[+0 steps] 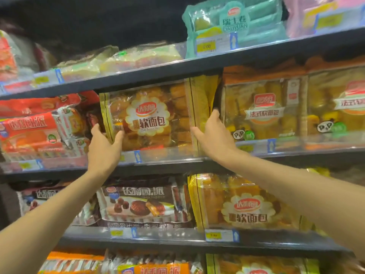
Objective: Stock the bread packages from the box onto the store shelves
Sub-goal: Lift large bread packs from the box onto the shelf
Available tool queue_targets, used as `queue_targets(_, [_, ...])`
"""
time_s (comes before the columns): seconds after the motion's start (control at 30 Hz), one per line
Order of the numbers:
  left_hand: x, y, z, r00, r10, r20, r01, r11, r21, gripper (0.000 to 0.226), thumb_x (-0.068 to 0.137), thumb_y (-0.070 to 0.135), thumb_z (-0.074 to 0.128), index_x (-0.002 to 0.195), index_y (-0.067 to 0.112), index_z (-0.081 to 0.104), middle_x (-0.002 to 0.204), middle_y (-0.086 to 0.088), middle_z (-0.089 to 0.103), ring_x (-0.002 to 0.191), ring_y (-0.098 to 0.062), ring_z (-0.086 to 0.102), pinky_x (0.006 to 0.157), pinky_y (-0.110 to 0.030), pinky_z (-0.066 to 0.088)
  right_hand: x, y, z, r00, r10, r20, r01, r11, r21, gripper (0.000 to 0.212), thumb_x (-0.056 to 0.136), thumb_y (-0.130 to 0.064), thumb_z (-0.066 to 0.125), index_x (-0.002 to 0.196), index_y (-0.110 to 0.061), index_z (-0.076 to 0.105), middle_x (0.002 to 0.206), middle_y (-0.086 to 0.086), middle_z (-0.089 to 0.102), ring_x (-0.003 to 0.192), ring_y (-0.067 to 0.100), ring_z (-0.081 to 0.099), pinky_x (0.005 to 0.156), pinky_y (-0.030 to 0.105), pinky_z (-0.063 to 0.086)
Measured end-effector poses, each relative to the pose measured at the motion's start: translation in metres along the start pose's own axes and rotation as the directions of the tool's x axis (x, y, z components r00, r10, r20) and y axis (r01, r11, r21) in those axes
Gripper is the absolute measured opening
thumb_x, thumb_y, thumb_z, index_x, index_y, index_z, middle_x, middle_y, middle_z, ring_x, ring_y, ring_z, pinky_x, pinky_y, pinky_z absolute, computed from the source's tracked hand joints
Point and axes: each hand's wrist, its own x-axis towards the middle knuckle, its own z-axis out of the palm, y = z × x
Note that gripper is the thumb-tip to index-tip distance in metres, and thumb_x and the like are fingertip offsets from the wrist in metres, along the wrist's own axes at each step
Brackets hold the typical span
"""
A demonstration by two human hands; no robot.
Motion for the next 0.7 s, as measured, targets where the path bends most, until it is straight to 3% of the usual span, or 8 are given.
queue_targets(0.17, [-0.016,0.007,-0.011,0.998,0.021,0.051,-0.019,0.999,-0.033,0.075,0.100,0.047,0.052,0.159,0.016,0.017,0.150,-0.007,0.049,0.120,-0.011,0.048,0.106,-0.035,0.039,-0.005,0.001,-0.011,0.995,-0.076,0.064,0.075,0.997,0.019,0.094,0.102,-0.046,0.056,0.165,-0.009,-0.003,0.166,0.013,0.030,0.144,0.031,0.046,0.106,0.043,0.047])
queue_targets(0.33, [-0.011,-0.008,-0.007,0.996,0.092,-0.022,-0.092,0.995,-0.029,0.076,0.098,0.047,0.057,0.158,0.018,0.020,0.149,-0.005,0.049,0.127,-0.018,0.053,0.108,-0.041,0.045,-0.009,0.001,-0.015,0.990,-0.134,0.043,0.134,0.991,-0.007,0.096,0.102,-0.045,0.057,0.165,-0.010,-0.006,0.171,0.012,0.022,0.151,0.030,0.038,0.113,0.041,0.042])
queue_targets(0.47, [0.000,-0.020,-0.010,0.995,0.091,-0.034,-0.091,0.996,-0.023,0.086,0.094,0.053,0.059,0.159,0.017,0.017,0.152,-0.008,0.046,0.133,-0.026,0.051,0.109,-0.046,0.045,-0.013,-0.008,-0.002,0.996,-0.083,-0.029,0.084,0.996,0.024,0.093,0.100,-0.046,0.060,0.164,-0.013,0.000,0.167,0.012,0.032,0.138,0.034,0.053,0.098,0.043,0.050])
queue_targets(0.57, [0.008,-0.018,-0.013,0.995,0.062,0.076,-0.063,0.998,0.020,0.088,0.094,0.057,0.057,0.159,0.014,0.017,0.150,-0.009,0.051,0.135,-0.028,0.051,0.110,-0.047,0.044,-0.009,-0.012,0.001,1.000,-0.027,-0.014,0.026,0.998,-0.052,0.092,0.099,-0.048,0.061,0.161,-0.013,0.004,0.159,0.013,0.044,0.122,0.036,0.064,0.078,0.036,0.045])
queue_targets(0.63, [0.014,-0.018,-0.016,0.987,0.044,0.153,-0.058,0.994,0.089,0.085,0.093,0.063,0.053,0.157,0.015,0.023,0.140,-0.009,0.060,0.126,-0.031,0.058,0.106,-0.048,0.047,-0.004,-0.014,-0.002,0.999,0.037,-0.007,-0.037,0.997,-0.072,0.092,0.098,-0.049,0.063,0.159,-0.013,0.006,0.150,0.016,0.051,0.113,0.038,0.067,0.075,0.037,0.047])
queue_targets(0.7, [0.018,-0.020,-0.021,0.979,0.045,0.199,-0.070,0.990,0.120,0.077,0.092,0.068,0.050,0.149,0.019,0.033,0.128,-0.007,0.068,0.114,-0.032,0.065,0.098,-0.048,0.052,-0.001,-0.016,-0.003,0.998,0.060,-0.012,-0.061,0.996,-0.061,0.089,0.098,-0.046,0.064,0.158,-0.013,0.008,0.130,0.017,0.064,0.098,0.038,0.070,0.073,0.041,0.052])
